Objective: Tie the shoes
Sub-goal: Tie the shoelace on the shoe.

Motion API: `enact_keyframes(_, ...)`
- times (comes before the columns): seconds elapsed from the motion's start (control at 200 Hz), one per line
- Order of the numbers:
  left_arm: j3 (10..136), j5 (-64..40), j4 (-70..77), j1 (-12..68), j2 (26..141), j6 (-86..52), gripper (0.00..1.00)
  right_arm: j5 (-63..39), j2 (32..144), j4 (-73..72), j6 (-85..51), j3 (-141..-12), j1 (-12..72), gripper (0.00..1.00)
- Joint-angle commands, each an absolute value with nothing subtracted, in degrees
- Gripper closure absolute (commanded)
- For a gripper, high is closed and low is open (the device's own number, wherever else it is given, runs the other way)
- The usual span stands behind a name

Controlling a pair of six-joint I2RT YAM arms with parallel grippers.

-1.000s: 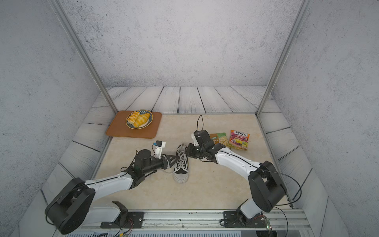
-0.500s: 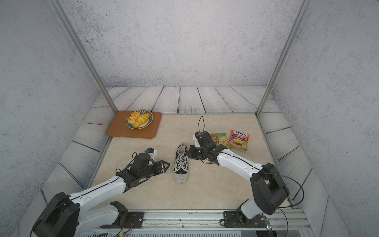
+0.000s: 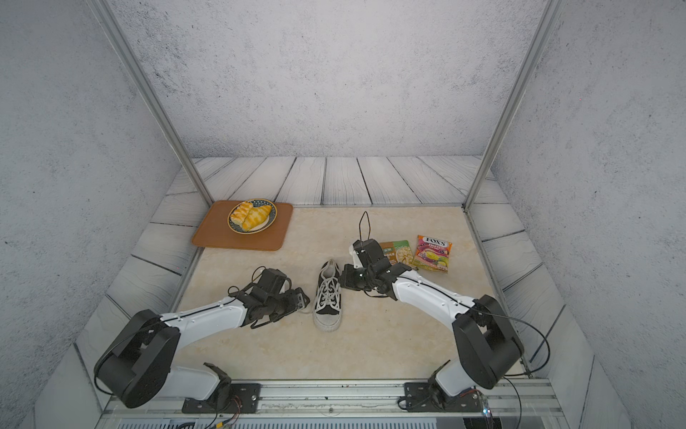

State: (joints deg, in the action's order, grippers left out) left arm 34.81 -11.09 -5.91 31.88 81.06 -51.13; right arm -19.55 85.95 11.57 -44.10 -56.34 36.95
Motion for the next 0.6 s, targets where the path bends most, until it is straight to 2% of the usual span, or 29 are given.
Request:
enact_keyframes(0.0, 37.44, -8.14, -12.82, 31.55, 83.32, -49.49, 0.12, -20.01, 83.71, 10.37, -43.42, -55.81, 36.74, 1.00)
enact_keyframes(0.205, 41.98, -4.16, -20.12, 31.77, 88.73, -48.60, 0.13, -20.31, 83.58, 9.10, -43.19, -55.15, 36.75, 1.00)
enact_keyframes(0.33, 45.89, -1.88, -24.36, 32.29, 92.82, -47.44, 0.17, -20.26, 83.30, 7.79, -42.65, -54.43, 36.79, 1.00)
enact_keyframes(0.495, 48.74, -0.29, -26.75, 32.78, 97.45, -47.15, 0.26, -21.23, 83.18, 6.08, -42.32, -53.50, 36.74, 1.00)
enact_keyframes(0.595, 49.11, 0.29, -26.90, 32.78, 99.10, -47.13, 0.39, -22.18, 82.91, 4.82, -42.64, -52.53, 36.75, 1.00)
